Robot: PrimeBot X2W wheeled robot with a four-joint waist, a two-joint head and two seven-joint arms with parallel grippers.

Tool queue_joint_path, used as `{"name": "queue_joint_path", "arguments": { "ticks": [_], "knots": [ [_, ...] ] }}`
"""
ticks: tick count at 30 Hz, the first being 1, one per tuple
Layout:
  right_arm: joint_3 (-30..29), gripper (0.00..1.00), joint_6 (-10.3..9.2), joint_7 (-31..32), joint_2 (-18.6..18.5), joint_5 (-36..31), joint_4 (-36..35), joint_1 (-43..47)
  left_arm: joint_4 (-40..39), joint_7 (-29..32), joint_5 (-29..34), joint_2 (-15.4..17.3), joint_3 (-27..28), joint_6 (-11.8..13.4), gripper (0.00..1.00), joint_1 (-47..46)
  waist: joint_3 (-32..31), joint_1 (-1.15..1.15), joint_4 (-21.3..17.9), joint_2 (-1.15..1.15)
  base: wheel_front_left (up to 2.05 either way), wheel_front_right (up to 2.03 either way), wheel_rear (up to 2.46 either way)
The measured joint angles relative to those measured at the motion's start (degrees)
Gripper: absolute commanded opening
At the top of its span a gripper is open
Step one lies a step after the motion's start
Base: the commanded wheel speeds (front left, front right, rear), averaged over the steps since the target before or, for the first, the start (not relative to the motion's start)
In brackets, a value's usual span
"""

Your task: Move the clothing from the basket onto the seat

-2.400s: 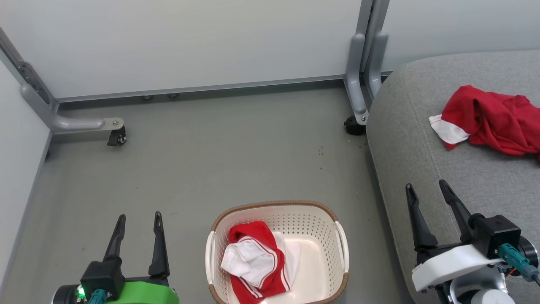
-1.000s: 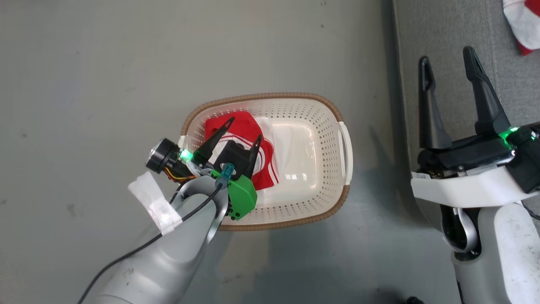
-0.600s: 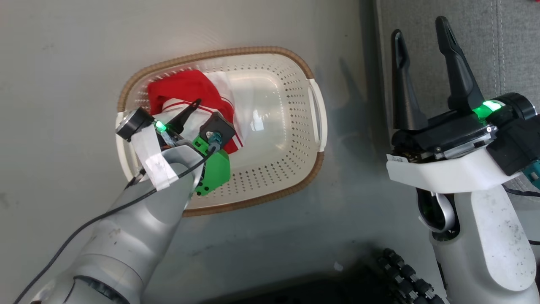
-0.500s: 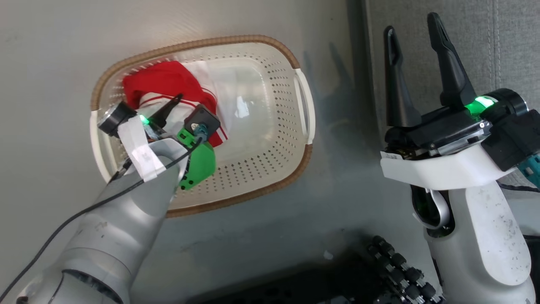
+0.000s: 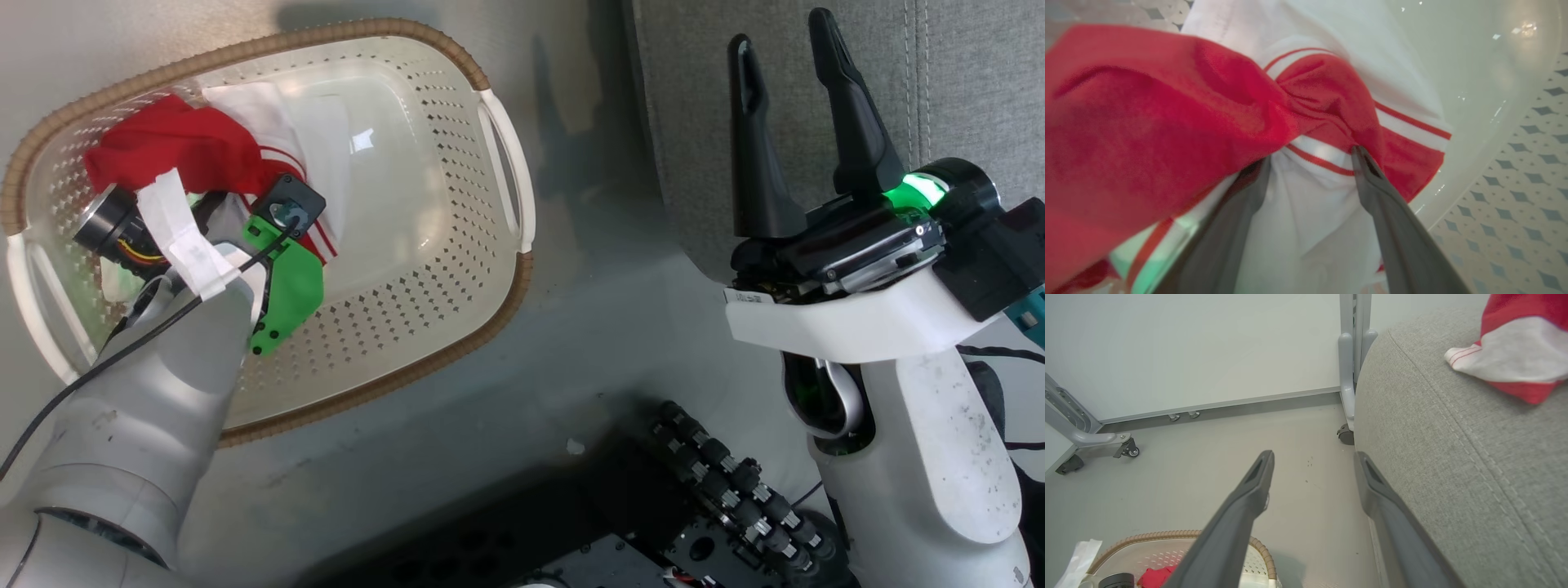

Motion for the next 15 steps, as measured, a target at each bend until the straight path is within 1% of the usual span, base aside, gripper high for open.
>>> {"name": "queue_joint_path", "arguments": {
  "ticks": [3,8,9,10,11,13,15],
  "knots": [
    [0.2,1.00,0.00,0.0,0.0,0.3,0.0,-0.1,0.1,3.1,-0.2,0.8,-0.2,-0.5,1.00,-0.5,1.1,0.00,-0.9,0.00,0.00,0.00,0.00],
    [0.6,1.00,0.00,0.0,0.0,0.5,0.0,-0.5,0.2,6.3,-1.0,1.4,-0.4,-1.2,1.00,-1.0,2.2,0.00,-1.9,0.00,0.00,0.00,0.00],
    [0.7,1.00,0.00,0.0,0.0,0.5,-0.1,-0.6,0.2,7.1,-1.2,1.5,-0.3,-1.3,0.77,-1.1,2.3,0.00,-2.0,0.00,0.00,0.00,0.00],
    [0.7,1.00,0.00,0.0,0.0,0.5,-0.1,-0.6,0.1,7.9,-1.5,1.5,-0.3,-1.3,0.45,-1.1,2.4,-0.01,-2.1,0.00,0.00,0.00,0.00],
    [0.7,1.00,0.00,0.0,0.0,0.5,-0.1,-0.6,0.1,8.1,-1.7,1.5,-0.1,-1.4,0.00,-1.2,2.4,-0.01,-2.1,0.00,0.00,0.00,0.00],
    [0.7,1.00,0.00,0.0,0.0,0.5,-0.3,-0.6,0.1,9.7,-2.0,1.7,-0.1,-1.4,0.00,-1.4,2.5,0.00,-2.1,0.00,0.00,0.00,0.00],
    [0.6,1.00,0.00,0.0,0.0,0.4,-0.4,-0.6,0.1,9.4,-2.0,2.1,-0.3,-1.2,0.00,-1.4,2.5,-0.01,-2.2,0.00,0.00,0.00,0.00]
  ]
}}
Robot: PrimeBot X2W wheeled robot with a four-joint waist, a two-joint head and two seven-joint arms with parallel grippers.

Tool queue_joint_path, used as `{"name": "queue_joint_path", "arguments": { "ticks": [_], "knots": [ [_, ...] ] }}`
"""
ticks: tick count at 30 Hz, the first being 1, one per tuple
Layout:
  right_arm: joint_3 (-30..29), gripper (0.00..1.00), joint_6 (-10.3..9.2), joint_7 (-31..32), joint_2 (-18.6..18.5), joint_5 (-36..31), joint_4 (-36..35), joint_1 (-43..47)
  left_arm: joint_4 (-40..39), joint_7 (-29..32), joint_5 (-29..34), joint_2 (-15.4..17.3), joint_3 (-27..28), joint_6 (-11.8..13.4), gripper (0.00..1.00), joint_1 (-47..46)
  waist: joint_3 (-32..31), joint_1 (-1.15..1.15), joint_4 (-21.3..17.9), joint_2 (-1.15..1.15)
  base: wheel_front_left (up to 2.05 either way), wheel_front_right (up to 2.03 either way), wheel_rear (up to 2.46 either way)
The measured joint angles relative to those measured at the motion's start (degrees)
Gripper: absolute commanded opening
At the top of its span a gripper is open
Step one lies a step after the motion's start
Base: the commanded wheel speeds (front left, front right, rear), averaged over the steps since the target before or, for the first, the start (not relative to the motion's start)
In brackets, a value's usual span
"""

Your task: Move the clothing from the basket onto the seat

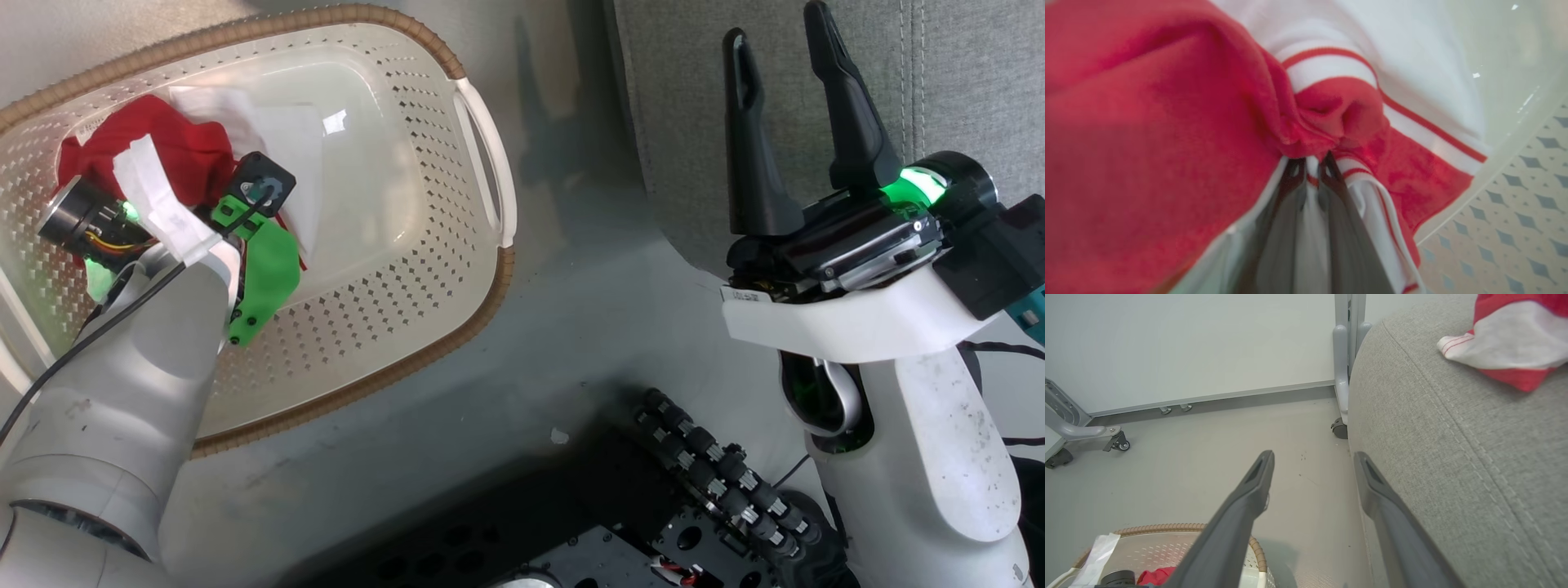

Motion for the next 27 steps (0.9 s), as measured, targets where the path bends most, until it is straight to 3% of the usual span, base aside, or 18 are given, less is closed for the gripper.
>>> {"name": "queue_joint_path", "arguments": {
  "ticks": [5,12,27],
  "knots": [
    [-0.4,1.00,0.00,0.0,0.0,-0.1,-0.2,0.0,0.1,-0.4,-0.1,0.4,-0.5,0.1,0.00,0.0,-0.1,0.00,-0.2,0.00,0.00,0.00,0.00],
    [-0.8,1.00,0.00,0.0,0.0,-0.6,0.4,-0.2,-0.5,-7.3,-2.5,0.3,0.6,-1.0,0.00,0.1,-1.2,0.00,0.3,0.00,0.00,0.00,0.00],
    [-3.8,1.00,0.00,0.0,0.1,-5.8,2.0,3.9,-4.8,-21.2,-8.2,-8.0,3.0,-2.0,0.00,4.0,-10.7,0.00,5.8,0.00,0.00,0.00,0.00]
  ]
}}
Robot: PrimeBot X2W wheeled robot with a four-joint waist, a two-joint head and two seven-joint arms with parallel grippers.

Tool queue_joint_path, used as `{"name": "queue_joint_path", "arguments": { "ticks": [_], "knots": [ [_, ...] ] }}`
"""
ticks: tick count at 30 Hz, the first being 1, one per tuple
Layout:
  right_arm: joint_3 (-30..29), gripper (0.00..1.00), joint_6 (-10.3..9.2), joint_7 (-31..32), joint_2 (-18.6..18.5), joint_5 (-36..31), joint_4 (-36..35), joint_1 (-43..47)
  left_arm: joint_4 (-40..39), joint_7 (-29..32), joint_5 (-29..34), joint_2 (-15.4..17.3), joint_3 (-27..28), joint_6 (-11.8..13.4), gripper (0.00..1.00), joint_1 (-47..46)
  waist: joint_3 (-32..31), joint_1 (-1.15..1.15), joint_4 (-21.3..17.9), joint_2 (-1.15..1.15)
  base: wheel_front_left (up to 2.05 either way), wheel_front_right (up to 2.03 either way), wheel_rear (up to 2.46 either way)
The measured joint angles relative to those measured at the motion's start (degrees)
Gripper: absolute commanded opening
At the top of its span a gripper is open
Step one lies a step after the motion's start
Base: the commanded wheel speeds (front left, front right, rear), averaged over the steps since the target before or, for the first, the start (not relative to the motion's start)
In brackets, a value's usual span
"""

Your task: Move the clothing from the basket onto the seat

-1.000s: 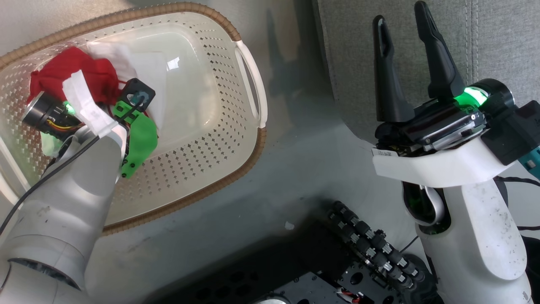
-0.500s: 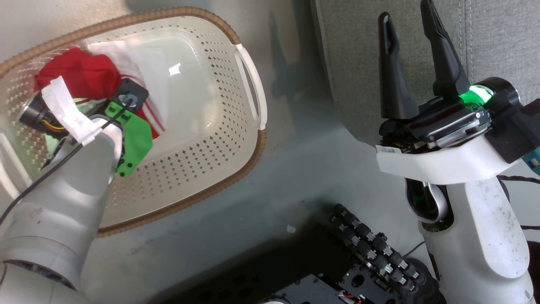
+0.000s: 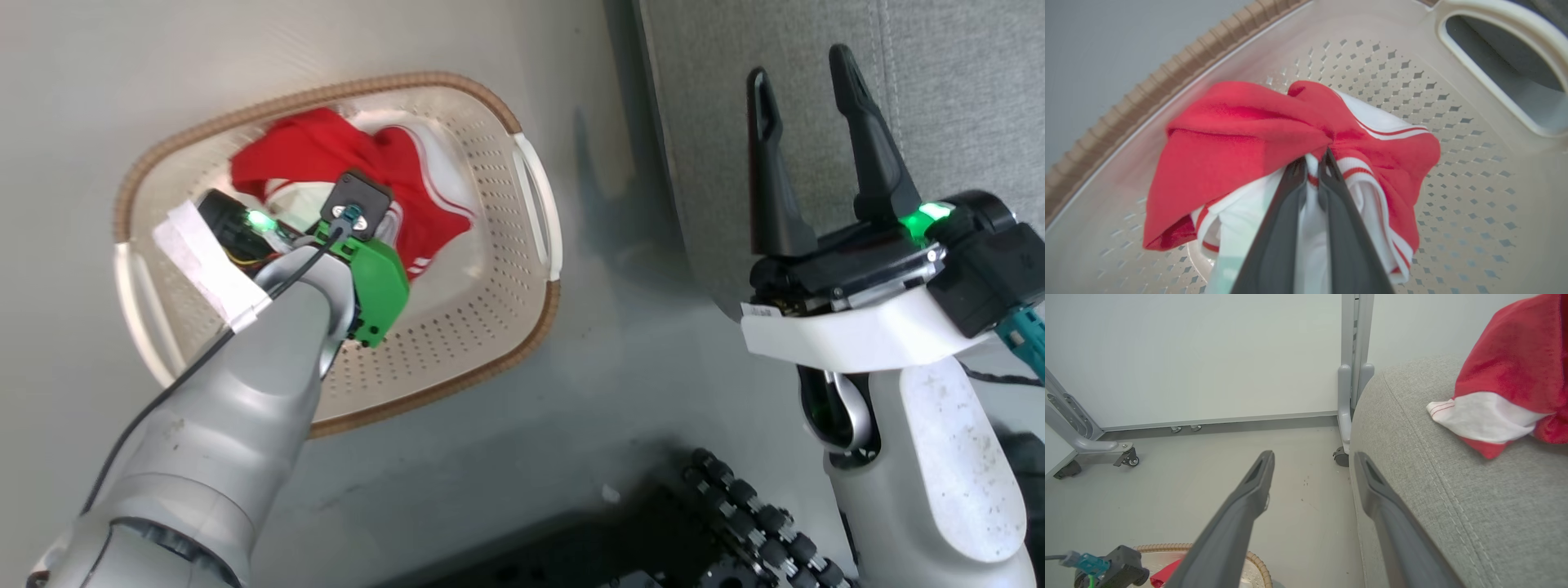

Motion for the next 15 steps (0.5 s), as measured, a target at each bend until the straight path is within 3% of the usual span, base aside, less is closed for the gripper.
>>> {"name": "queue_joint_path", "arguments": {
  "ticks": [7,15],
  "knots": [
    [-1.3,1.00,0.00,0.0,-0.3,-1.4,0.8,4.0,-5.3,-2.7,-3.2,-1.1,1.4,-0.1,0.00,3.2,-6.6,0.00,2.7,0.00,0.00,0.00,0.00],
    [-2.8,1.00,0.00,2.0,-0.8,-2.3,0.8,8.2,-16.7,-4.2,-6.2,-1.2,3.5,2.1,0.00,9.4,-15.1,0.00,5.7,0.00,0.00,0.00,0.00]
  ]
}}
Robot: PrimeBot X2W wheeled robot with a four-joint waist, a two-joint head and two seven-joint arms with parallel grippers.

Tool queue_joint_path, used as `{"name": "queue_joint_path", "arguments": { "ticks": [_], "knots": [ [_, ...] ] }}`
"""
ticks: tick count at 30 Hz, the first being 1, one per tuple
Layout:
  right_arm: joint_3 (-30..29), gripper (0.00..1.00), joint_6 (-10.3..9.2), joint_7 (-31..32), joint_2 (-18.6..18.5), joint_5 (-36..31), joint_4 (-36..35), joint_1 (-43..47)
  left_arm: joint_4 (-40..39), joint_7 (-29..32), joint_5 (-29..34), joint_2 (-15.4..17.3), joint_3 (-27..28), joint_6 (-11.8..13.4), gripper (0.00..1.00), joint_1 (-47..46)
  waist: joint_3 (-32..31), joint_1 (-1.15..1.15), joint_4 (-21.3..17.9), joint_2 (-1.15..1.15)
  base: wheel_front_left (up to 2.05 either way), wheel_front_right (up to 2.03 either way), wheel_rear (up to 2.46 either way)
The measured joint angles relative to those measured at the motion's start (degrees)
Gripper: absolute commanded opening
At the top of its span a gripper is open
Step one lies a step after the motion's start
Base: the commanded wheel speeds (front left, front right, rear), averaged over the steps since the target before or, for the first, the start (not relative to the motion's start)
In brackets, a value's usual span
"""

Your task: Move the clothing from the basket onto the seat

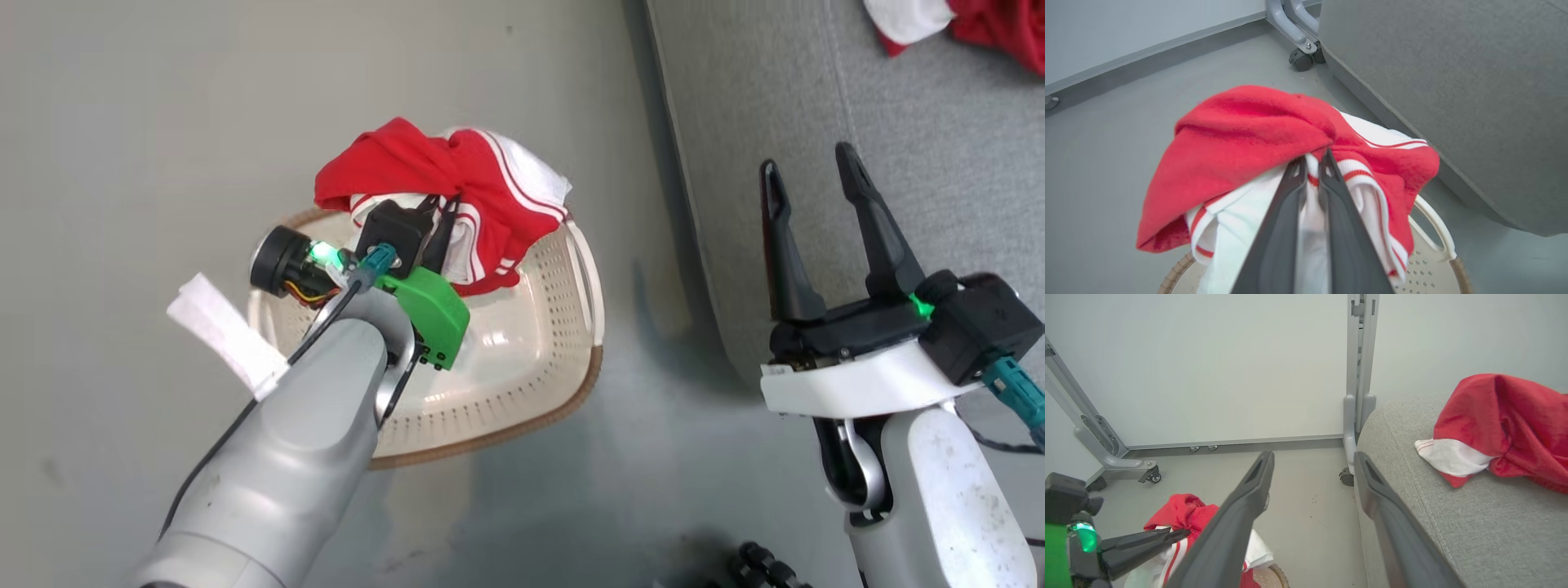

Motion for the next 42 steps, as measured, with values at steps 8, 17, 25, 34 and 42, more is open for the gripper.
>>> {"name": "queue_joint_path", "arguments": {
  "ticks": [8,17,25,34,42],
  "knots": [
    [-0.7,1.00,0.00,2.9,0.1,-0.5,-1.5,3.9,-18.4,-0.3,-2.3,4.6,4.4,3.8,0.00,8.1,-7.9,0.00,2.6,0.00,0.00,0.00,0.00],
    [-0.8,1.00,0.00,5.2,0.2,-0.7,-2.7,6.7,-40.5,-0.4,-2.7,9.6,9.2,8.4,0.00,14.9,-15.4,0.00,4.7,0.00,0.00,0.00,0.00],
    [-0.6,1.00,0.00,6.9,0.3,-0.7,-2.9,9.2,-50.6,-0.4,-3.6,11.9,11.5,9.9,0.00,18.6,-20.7,0.00,5.6,0.00,0.00,0.00,0.00],
    [0.2,1.00,0.00,9.5,0.2,-1.1,-3.7,13.6,-57.2,0.3,-4.4,13.8,11.6,11.3,0.00,25.1,-26.7,0.00,6.2,0.00,0.00,0.00,0.00],
    [1.9,1.00,0.00,11.0,0.3,-0.9,-4.0,16.7,-60.8,1.1,-5.7,15.0,10.6,12.0,0.00,31.0,-30.9,0.00,6.1,0.00,0.00,0.00,0.00]
  ]
}}
